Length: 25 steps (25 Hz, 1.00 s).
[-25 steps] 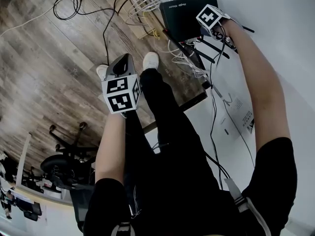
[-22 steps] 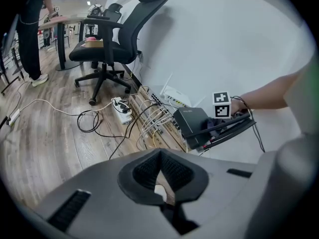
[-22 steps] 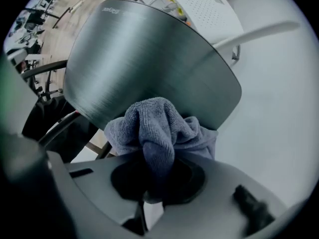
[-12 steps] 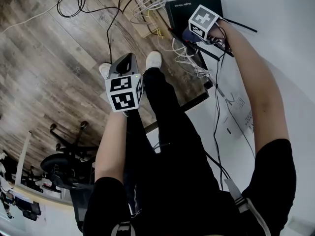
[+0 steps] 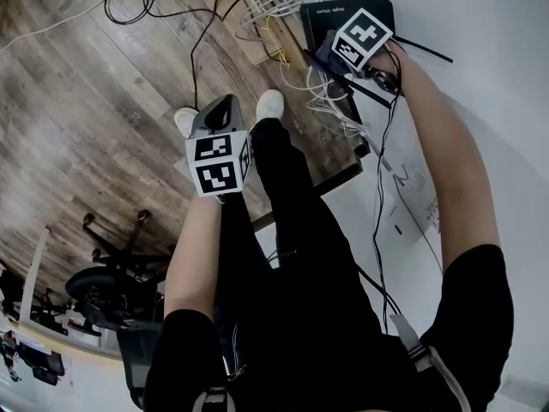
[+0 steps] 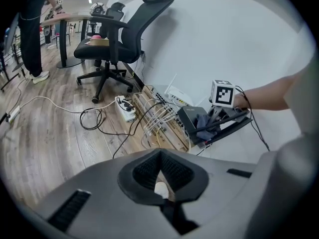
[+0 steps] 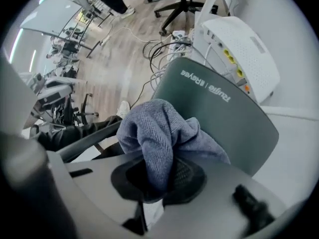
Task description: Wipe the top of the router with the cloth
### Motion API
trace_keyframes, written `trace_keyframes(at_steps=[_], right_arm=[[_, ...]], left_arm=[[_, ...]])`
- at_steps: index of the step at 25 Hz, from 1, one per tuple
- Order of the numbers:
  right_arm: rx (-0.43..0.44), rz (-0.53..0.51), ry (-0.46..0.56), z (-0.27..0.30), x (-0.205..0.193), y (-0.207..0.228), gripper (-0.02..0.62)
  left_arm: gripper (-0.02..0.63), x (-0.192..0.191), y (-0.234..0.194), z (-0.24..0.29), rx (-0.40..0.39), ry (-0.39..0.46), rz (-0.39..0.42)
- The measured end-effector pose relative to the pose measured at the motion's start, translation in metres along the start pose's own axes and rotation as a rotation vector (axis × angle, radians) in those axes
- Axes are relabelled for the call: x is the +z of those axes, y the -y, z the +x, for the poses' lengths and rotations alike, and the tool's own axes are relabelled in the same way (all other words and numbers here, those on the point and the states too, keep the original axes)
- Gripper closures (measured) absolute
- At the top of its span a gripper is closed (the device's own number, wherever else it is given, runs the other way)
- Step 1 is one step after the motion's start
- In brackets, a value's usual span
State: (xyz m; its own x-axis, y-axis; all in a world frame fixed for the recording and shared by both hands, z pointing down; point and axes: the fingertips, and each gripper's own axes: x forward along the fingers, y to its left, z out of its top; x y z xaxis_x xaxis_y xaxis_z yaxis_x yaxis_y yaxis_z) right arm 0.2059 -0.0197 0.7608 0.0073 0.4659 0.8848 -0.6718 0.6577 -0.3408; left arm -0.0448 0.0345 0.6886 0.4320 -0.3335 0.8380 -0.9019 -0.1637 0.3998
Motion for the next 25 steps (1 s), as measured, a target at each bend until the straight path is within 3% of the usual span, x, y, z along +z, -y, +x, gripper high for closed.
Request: trace_keyframes(at_steps=[8,16,22,25], right_arm=[[0.05,0.149,0.178,-0.016,0.046,-0.002,0.551],[0.06,0.136,0.241,-0.02,0.052,-0.004,0.551],[-0.001,0.081,0.291,-0.02,0.046,0.005,0.551],[-0.023,0.096,0.257,-0.021,0.034,0.022,0.551]], left_arm=[[0.595,0.005,-0.015,0.002,0.012,0.006,-0.036],[0.595,0.012,-0.008,0.005,0.009,0.008,-0.023],[0.595,0.016,0.0,0.009,0.015,0.0,-0.003],[0.595,0.018,0.002,0.009,0.024,0.005,0.001]])
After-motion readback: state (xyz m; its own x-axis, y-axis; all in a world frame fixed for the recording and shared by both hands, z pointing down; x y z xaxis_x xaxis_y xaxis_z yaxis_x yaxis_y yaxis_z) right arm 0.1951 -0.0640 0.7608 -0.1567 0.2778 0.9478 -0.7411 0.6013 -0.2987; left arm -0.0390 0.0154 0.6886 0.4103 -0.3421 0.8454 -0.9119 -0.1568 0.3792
